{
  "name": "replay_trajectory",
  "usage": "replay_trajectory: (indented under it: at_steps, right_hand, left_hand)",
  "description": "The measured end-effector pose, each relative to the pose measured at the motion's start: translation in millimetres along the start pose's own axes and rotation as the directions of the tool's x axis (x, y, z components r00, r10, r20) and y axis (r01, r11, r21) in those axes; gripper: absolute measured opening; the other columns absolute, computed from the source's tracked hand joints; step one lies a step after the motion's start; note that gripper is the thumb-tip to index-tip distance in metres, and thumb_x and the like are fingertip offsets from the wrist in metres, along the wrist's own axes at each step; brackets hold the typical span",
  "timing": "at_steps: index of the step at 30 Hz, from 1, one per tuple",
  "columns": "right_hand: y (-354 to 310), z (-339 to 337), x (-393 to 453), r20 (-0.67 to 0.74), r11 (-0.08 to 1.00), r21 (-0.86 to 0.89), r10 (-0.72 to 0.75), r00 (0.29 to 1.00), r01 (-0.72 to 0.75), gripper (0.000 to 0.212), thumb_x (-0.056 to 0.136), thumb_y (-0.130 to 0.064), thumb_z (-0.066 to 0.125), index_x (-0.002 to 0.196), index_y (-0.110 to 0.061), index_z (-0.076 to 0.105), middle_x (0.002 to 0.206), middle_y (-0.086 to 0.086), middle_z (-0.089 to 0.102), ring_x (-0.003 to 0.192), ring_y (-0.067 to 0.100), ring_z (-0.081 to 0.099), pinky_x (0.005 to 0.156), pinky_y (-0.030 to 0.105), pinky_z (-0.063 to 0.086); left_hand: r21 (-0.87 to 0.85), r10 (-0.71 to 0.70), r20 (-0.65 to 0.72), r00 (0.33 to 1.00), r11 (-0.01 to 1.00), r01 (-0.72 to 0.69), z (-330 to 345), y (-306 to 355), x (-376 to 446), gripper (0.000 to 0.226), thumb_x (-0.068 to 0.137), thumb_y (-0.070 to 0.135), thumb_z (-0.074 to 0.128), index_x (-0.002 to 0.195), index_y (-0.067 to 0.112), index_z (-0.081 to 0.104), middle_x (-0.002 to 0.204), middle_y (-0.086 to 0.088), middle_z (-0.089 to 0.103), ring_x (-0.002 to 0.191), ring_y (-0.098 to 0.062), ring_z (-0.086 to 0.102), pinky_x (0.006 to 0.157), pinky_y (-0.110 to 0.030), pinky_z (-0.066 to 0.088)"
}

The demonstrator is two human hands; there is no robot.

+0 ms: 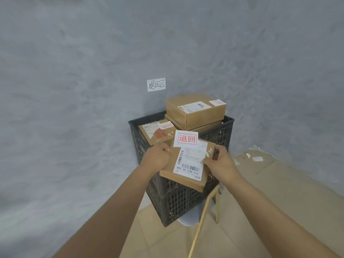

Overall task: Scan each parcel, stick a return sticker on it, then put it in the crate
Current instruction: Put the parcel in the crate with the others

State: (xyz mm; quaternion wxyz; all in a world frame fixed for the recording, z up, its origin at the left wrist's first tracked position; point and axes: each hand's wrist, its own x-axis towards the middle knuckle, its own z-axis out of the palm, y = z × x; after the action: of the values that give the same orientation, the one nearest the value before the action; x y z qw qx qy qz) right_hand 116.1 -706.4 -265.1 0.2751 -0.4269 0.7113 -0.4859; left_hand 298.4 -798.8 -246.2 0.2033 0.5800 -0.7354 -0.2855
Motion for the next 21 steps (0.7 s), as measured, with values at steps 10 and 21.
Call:
replay_trajectory:
  at_steps: [10, 21]
  right_hand:
    - [-28.6, 79.9, 137.8, 0.163, 0.998, 0.061, 0.002, 0.987, -0.012, 0.027, 0.087, -0.025, 0.067, 0.1, -0.036, 0.046, 0.09, -0.022, 0.056, 0.08, -0.003, 0.056, 0.072, 0.023, 0.052]
    - [-34.3, 141.0, 197.1, 0.094, 0.993, -0.009, 0.118, 0.989, -0.118, 0.037, 0.088, -0.03, 0.065, 0.12, -0.028, 0.047, 0.092, -0.022, 0.052, 0.106, 0.009, 0.055, 0.084, 0.025, 0.041]
  left_hand:
    - [0.074, -0.145, -0.047, 0.988, 0.986, 0.148, -36.7, -28.9, 155.8, 0.038, 0.102, 0.031, 0.033, 0.131, 0.021, 0.055, 0.124, -0.008, 0.062, 0.099, -0.021, 0.06, 0.074, -0.025, 0.045]
    - [0.237, -0.007, 0.103, 0.995, 0.971, -0.018, -41.8, -58.0, 277.9, 0.035, 0.102, 0.021, 0.035, 0.129, 0.02, 0.057, 0.136, -0.01, 0.055, 0.123, -0.03, 0.051, 0.113, -0.049, 0.028]
